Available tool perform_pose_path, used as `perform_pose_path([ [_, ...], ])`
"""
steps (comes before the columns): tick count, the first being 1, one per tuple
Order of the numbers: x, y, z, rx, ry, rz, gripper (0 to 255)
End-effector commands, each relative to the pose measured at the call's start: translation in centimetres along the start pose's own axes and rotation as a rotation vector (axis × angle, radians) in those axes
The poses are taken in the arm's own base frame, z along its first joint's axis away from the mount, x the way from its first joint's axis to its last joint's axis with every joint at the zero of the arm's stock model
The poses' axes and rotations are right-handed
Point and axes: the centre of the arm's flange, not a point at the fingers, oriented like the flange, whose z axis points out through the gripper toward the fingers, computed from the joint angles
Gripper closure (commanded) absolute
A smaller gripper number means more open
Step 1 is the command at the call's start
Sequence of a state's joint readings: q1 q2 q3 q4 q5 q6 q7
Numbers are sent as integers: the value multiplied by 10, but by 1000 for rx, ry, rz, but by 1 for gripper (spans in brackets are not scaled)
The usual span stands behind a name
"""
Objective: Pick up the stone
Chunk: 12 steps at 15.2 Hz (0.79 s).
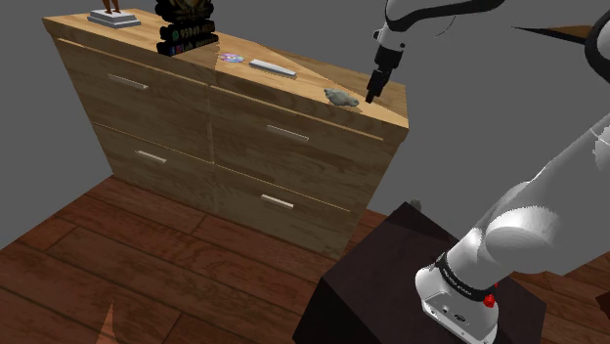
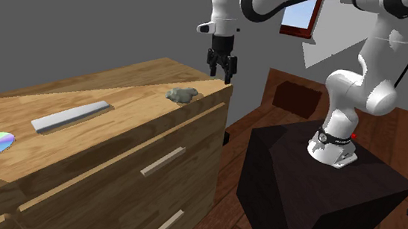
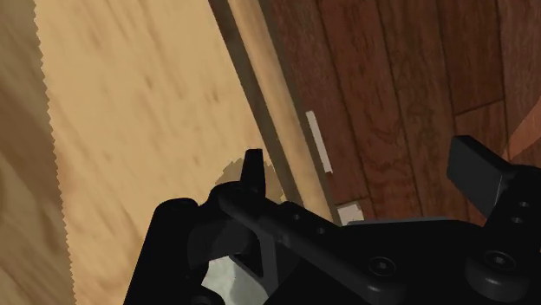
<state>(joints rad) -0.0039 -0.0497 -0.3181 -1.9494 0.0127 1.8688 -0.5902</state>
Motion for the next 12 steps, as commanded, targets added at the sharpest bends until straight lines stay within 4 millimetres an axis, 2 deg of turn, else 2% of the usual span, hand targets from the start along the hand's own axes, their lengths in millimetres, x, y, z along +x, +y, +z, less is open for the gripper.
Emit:
perform_pose_path([
  [1, 18, 18, 8, -3, 6, -26, 0],
  [7, 74, 68, 25, -10, 21, -99, 0],
  [8, 79, 72, 27, -11, 22, -105, 0],
  [12, 80, 73, 48, -11, 22, -105, 0],
])
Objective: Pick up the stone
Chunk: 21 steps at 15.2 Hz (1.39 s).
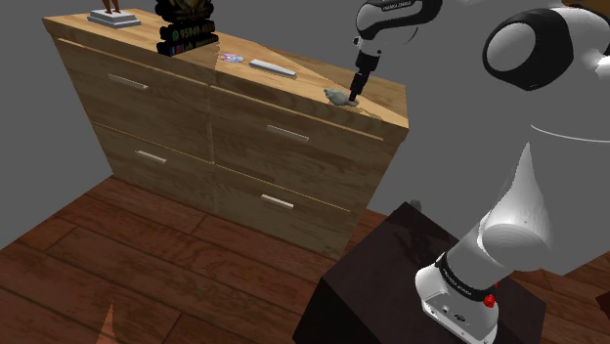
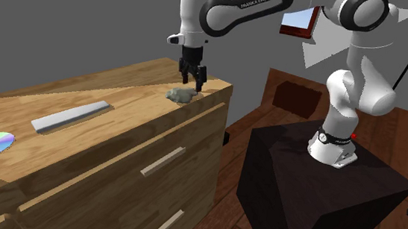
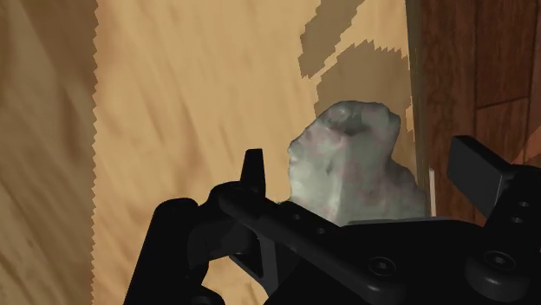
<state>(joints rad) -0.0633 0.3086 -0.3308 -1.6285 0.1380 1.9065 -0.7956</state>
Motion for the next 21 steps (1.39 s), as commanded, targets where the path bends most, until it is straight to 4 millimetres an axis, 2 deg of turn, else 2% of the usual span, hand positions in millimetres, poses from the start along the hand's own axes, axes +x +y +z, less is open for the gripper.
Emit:
perform_pose_path([
  [1, 0, 2, 10, 0, 1, -1, 0],
  [5, 0, 2, 23, 0, 1, -1, 0],
  [6, 0, 2, 23, 0, 1, -1, 255],
  [15, 0, 2, 23, 0, 1, -1, 255],
  [21, 0, 1, -8, 0, 1, -1, 255],
])
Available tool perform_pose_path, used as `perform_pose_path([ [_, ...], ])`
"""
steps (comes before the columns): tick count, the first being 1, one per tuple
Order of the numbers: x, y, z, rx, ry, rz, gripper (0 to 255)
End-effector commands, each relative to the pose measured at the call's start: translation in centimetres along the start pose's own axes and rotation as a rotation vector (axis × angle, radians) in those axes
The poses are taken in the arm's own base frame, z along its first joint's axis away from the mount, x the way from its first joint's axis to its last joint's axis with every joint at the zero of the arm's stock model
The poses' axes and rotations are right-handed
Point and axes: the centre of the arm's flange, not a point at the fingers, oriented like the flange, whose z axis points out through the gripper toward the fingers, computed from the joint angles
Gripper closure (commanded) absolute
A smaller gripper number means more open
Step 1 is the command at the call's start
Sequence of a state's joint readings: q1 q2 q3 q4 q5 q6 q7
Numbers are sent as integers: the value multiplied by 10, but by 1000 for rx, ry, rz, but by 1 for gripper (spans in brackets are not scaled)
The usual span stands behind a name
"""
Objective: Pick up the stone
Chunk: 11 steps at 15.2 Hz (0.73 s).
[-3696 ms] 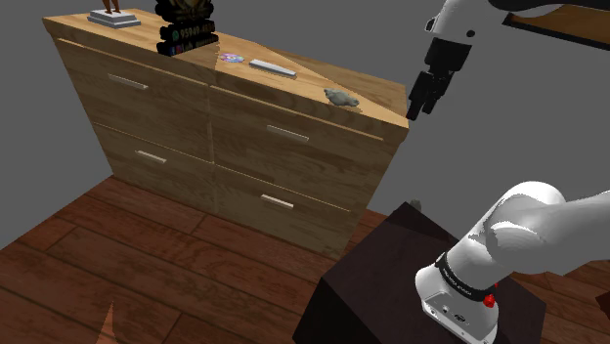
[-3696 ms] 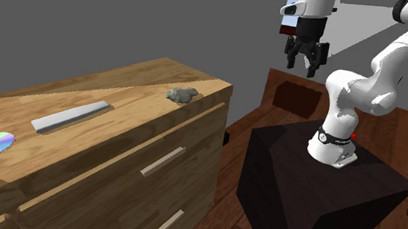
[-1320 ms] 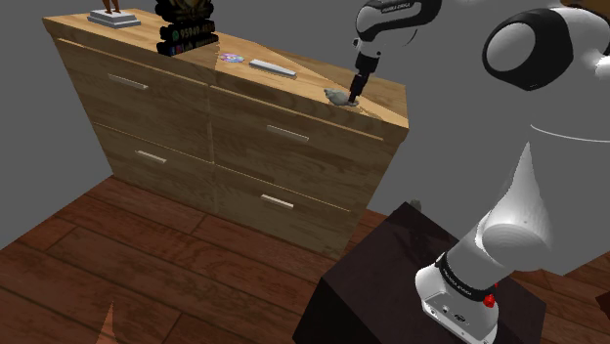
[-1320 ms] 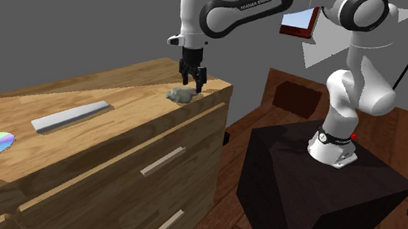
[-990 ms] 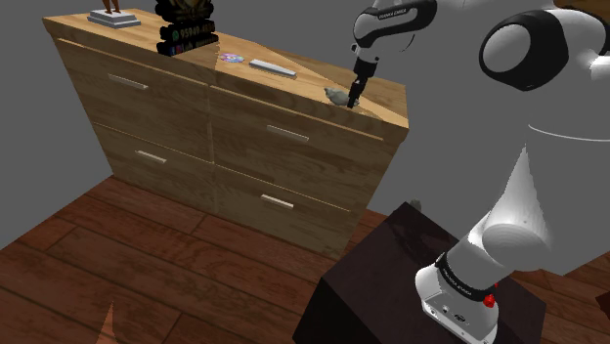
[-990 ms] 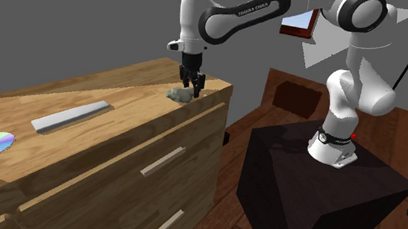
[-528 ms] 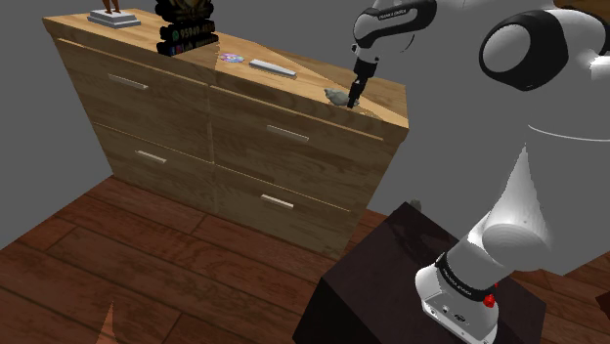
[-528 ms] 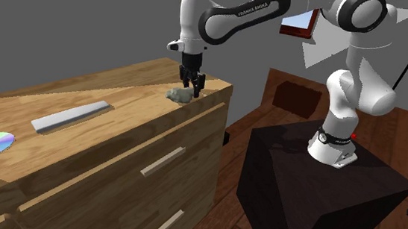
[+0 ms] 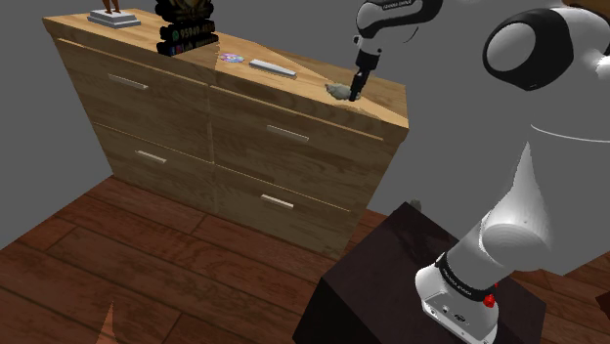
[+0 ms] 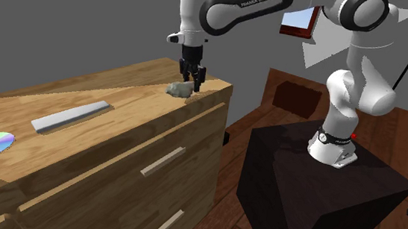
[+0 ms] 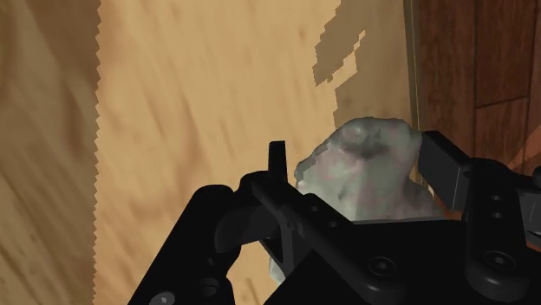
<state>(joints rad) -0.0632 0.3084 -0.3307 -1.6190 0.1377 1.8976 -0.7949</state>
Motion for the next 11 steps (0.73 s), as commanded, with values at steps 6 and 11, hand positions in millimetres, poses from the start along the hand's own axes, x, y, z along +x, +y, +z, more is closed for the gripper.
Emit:
perform_pose_path([
  [6, 0, 0, -36, 0, 0, 0, 255],
  [11, 0, 0, -53, 0, 0, 0, 255],
])
